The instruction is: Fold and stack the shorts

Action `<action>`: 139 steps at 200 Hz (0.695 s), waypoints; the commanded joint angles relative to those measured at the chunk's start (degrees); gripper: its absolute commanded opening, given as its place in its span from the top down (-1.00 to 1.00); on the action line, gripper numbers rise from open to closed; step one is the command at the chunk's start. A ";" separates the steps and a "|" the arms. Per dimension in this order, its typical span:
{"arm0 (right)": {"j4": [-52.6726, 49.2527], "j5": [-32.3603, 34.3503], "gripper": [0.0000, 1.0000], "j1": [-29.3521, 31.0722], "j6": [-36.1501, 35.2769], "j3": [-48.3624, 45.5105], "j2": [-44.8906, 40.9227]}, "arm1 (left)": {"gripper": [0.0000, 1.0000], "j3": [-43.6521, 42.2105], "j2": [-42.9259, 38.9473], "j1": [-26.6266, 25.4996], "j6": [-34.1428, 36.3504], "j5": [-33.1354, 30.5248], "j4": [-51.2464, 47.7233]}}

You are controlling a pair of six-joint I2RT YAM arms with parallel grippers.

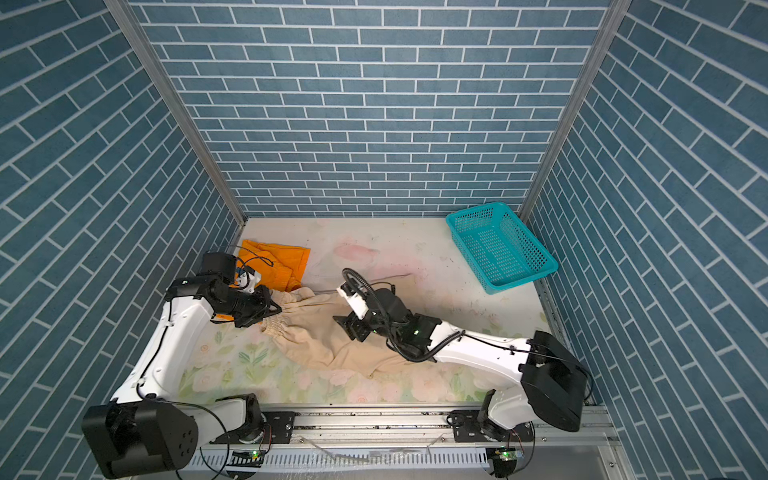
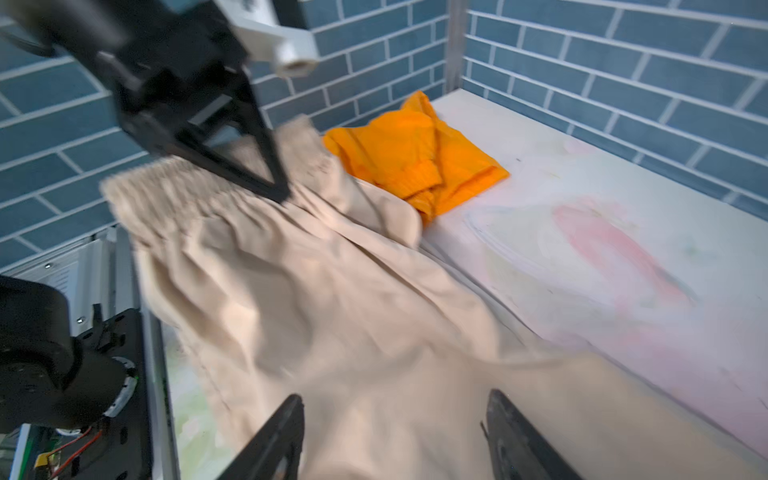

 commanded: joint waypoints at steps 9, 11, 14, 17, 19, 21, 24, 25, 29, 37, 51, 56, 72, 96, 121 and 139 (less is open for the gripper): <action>-13.49 1.13 -0.48 -5.96 8.80 -6.11 -6.58 | 1.00 6.23 2.42 -0.51 0.84 -3.32 -13.38; -13.99 1.19 -0.48 -6.24 9.01 -6.47 -7.00 | 1.00 6.68 2.55 -0.73 0.49 -3.40 -13.62; -14.59 1.48 -0.48 -6.78 9.37 -7.15 -7.62 | 1.00 7.33 2.77 -1.20 0.06 -3.49 -13.92; -15.13 1.90 -0.48 -7.13 9.69 -7.91 -8.08 | 1.00 8.02 3.08 -1.72 -0.51 -3.85 -14.12; -15.41 2.13 -0.48 -7.31 9.98 -8.31 -8.43 | 1.00 8.51 3.22 -2.07 -0.94 -4.01 -14.22; -15.61 2.45 -0.48 -7.50 10.25 -8.84 -8.79 | 1.00 8.99 3.39 -2.40 -1.38 -4.19 -14.33; -15.84 2.81 -0.48 -7.75 10.72 -9.61 -9.24 | 1.00 9.66 3.70 -3.22 -2.09 -4.55 -14.49; -15.86 2.91 -0.48 -7.85 10.90 -9.90 -9.32 | 1.00 9.87 3.76 -3.43 -2.29 -4.65 -14.52; -15.90 2.93 -0.47 -8.15 11.38 -10.92 -9.90 | 1.00 10.77 4.25 -4.57 -3.37 -5.11 -14.62; -15.82 2.72 -0.46 -8.30 12.00 -12.80 -10.80 | 1.00 12.87 5.33 -7.45 -5.47 -6.66 -14.81; -16.68 4.17 -0.41 -8.39 13.79 -15.90 -12.21 | 1.00 16.63 8.01 -13.51 -9.00 -9.54 -15.56; -17.06 4.67 -0.38 -8.49 14.09 -16.92 -12.78 | 1.00 17.85 9.06 -15.47 -10.19 -10.50 -15.76; -19.11 6.89 -0.33 -8.91 15.51 -19.59 -14.04 | 1.00 21.54 12.43 -20.89 -13.80 -12.73 -15.63; -21.32 6.69 -0.24 -9.14 17.25 -22.05 -15.29 | 1.00 27.55 18.14 -27.54 -17.73 -15.05 -14.15; -22.30 6.08 -0.24 -9.18 19.34 -23.97 -19.62 | 1.00 34.56 26.00 -33.86 -20.02 -16.65 -14.02; -24.10 7.29 -0.29 -9.19 20.64 -24.94 -24.67 | 1.00 39.36 32.38 -37.90 -20.90 -17.04 -13.80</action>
